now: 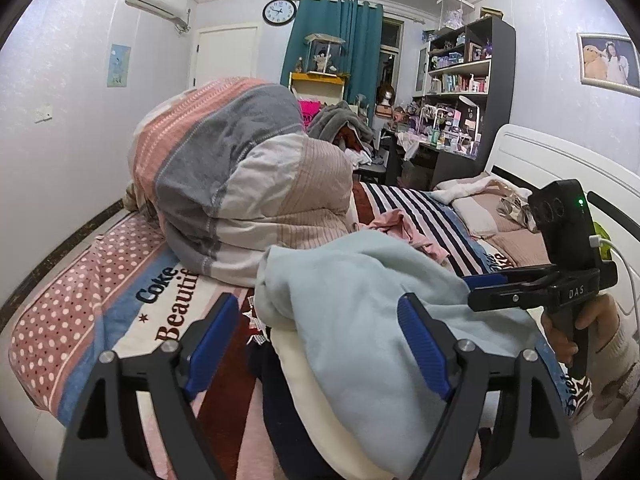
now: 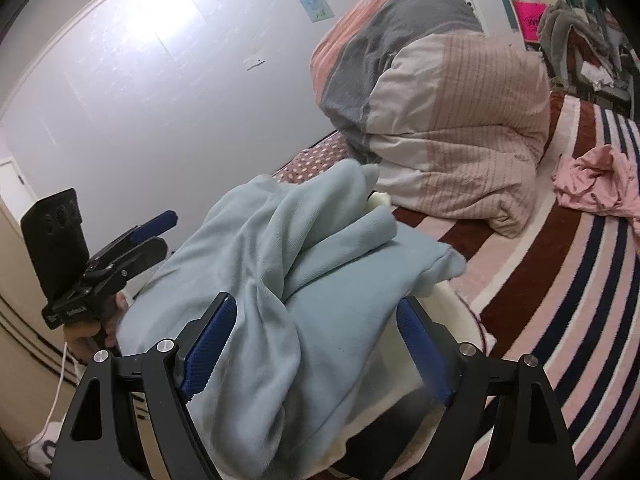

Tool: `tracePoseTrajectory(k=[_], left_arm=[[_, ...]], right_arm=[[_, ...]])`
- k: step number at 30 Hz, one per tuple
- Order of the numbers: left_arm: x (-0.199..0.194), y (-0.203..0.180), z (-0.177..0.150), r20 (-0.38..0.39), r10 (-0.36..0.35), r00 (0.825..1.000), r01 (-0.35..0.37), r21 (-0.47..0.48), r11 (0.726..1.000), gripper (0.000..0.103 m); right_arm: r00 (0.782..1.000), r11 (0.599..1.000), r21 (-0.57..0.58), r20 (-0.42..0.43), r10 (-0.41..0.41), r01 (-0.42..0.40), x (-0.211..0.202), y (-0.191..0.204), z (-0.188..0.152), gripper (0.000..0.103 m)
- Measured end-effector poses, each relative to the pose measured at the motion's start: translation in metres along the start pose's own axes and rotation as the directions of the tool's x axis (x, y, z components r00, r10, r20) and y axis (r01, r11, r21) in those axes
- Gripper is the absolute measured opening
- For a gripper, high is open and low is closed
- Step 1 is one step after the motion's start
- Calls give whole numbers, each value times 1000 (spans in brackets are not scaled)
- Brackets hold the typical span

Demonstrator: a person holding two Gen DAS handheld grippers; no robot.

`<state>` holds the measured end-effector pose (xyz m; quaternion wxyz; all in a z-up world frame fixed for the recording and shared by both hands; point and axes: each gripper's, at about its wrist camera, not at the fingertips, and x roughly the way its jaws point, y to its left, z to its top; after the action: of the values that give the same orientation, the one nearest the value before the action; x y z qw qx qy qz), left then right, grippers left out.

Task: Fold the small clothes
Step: 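Lower the sweatshirt onto the folded clothes pile and open both grippers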

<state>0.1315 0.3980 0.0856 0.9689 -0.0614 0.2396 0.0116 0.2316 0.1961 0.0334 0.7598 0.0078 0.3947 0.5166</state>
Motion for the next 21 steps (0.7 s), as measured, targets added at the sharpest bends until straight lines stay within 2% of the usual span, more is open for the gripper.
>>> tracePoseTrajectory(k=[9,15,21], left_arm=[[-37,-42,-6,62,93,994,-94,23,995,85],[-72,-87,-18,149,155,977,-164,51,985,91],[-93,-142,-35,214,183,960,-202,69,977,95]], right_arm=[[993,994,-59,74,-88,93,-46,13,-32,84],[984,986,-67,101,-147,154,-85,18,-72,85],[976,983,-32,132,-175,181,-127,10,-110,85]])
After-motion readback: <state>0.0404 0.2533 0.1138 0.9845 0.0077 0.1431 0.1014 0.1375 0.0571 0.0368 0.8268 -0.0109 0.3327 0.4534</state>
